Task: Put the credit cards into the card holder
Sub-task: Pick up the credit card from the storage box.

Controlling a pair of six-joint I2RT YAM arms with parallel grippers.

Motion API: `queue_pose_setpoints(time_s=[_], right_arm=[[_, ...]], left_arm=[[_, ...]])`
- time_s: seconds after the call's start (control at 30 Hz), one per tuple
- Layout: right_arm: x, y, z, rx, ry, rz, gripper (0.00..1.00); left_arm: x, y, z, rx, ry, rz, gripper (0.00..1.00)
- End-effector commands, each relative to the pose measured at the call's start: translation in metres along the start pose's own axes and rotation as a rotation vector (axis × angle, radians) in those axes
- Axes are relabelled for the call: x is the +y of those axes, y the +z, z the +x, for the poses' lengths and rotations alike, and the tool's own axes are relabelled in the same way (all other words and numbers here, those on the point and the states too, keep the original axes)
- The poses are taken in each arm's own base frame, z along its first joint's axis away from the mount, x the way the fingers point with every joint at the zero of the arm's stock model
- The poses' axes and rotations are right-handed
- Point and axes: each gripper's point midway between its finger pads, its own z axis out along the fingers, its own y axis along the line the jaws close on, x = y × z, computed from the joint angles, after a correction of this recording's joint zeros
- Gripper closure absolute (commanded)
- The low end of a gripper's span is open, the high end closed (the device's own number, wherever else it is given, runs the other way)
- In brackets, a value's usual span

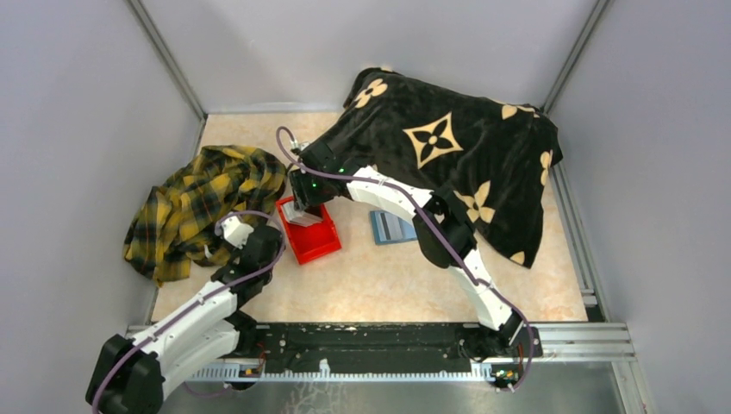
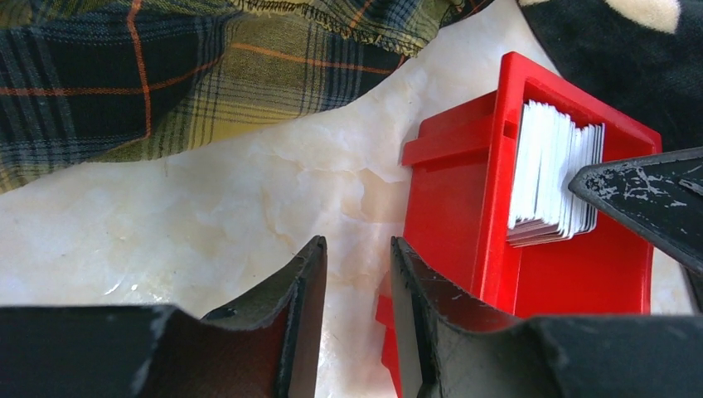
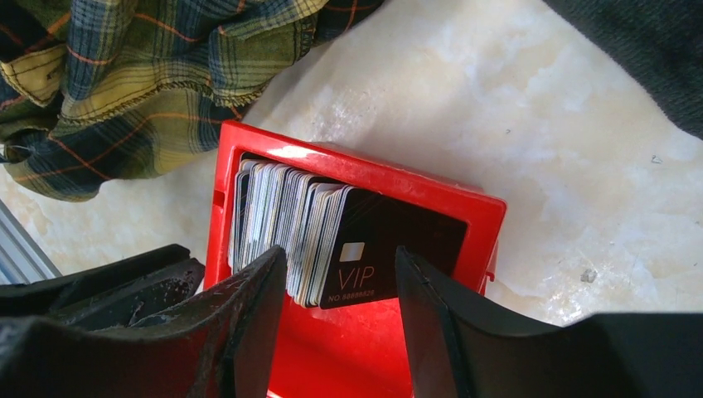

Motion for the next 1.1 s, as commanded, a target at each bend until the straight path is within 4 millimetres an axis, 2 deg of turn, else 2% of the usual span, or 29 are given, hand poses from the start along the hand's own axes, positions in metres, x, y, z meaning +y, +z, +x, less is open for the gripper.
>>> queue_pose_setpoints(time_s=[0.0,0.37,0.6,0.83,1.07], right_arm=[[0.011,0.002,-0.012,-0.020,0.005,-0.013,0.48],[0.012,0.012,0.006,0.043,0.030,-0.023,0.49],[0.024,0.000,0.006,0.039,0.017,-0.039,0.55],[0.044,-0.013,0.001,0.017,-0.007,-0.061,0.69],[0.054,-0.024,0.000,0.005,-0.026,-0.056,0.74]], left_arm=[[-0.009,0.003,0.002,0.017,-0.034,0.075,0.59],[-0.020,0.017,0.019,0.117,-0.011,0.159,0.56],[-0.028,0.020,0.018,0.127,-0.003,0.178,0.56],[-0.032,0.019,0.016,0.133,0.003,0.180,0.56],[-0.031,0.018,0.015,0.130,0.001,0.180,0.56]])
